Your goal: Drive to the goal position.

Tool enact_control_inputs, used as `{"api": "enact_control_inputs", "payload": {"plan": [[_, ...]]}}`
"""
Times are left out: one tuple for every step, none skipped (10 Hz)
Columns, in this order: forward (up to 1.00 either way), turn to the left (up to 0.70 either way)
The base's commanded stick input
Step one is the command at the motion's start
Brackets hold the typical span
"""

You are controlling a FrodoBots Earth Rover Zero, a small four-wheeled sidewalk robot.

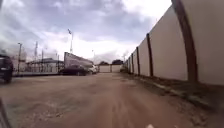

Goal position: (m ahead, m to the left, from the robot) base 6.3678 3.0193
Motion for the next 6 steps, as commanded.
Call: {"api": "enact_control_inputs", "payload": {"plan": [[0.7, 0.0], [0.7, 0.0], [0.7, 0.0], [0.7, 0.0], [0.7, 0.0], [0.7, 0.0]]}}
